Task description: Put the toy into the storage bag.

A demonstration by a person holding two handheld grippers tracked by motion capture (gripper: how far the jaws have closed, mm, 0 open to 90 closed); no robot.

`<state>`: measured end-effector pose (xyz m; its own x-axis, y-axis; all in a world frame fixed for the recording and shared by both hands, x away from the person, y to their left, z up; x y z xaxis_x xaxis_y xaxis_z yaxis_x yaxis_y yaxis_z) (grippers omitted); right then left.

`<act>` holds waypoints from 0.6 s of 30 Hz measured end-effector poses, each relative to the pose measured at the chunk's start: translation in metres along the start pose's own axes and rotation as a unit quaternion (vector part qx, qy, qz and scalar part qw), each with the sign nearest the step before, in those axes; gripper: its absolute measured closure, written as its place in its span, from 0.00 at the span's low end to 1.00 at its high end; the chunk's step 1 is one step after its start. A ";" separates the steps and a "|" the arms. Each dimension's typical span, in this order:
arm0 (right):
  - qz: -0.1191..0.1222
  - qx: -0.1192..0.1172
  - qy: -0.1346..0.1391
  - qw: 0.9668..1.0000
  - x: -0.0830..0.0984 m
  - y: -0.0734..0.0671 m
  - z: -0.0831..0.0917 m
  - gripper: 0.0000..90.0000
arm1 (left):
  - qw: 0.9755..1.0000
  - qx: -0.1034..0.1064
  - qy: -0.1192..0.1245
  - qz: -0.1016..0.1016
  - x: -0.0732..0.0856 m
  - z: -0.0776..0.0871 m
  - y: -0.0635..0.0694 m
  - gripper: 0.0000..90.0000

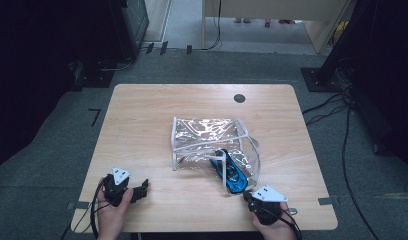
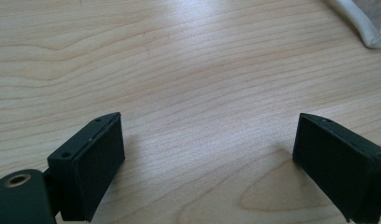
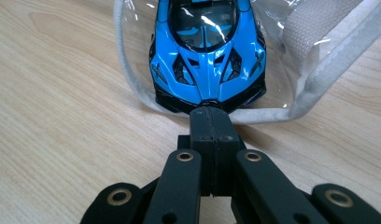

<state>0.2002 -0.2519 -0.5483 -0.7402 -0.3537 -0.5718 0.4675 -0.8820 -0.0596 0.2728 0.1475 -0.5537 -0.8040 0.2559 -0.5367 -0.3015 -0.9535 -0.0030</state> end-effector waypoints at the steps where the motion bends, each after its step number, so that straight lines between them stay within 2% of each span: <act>1: -0.001 0.000 0.001 1.000 -0.001 0.000 -0.001 1.00 | 1.000 0.000 0.000 0.000 0.000 0.000 0.000 0.10; 4: -0.001 -0.005 0.004 1.000 -0.006 -0.004 -0.003 1.00 | 1.000 0.000 0.000 0.000 0.000 0.000 0.000 0.10; 8: 0.003 0.002 0.006 1.000 -0.012 -0.007 -0.005 1.00 | 1.000 0.000 0.000 0.000 0.000 0.000 0.000 0.10; 15: -0.008 0.004 -0.010 1.000 -0.002 -0.002 -0.003 1.00 | 1.000 0.000 -0.001 -0.002 0.000 0.000 0.000 0.10; 18: -0.011 0.006 -0.012 1.000 -0.004 0.001 -0.005 1.00 | 1.000 0.000 -0.001 -0.002 0.000 0.000 0.000 0.10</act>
<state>0.2060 -0.2497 -0.5499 -0.7613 -0.3411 -0.5514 0.4448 -0.8935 -0.0615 0.2726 0.1475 -0.5537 -0.8039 0.2595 -0.5352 -0.3046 -0.9525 -0.0042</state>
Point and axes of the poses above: each handheld gripper's, and its own axes: z roughly backward along the jaws, x roughly out of its underside, y roughly to its right, the point moved 5 cm from there along -z, roughly forward along the jaws, and after that the axes turned 14 degrees about -y, right-handed, at the moved point
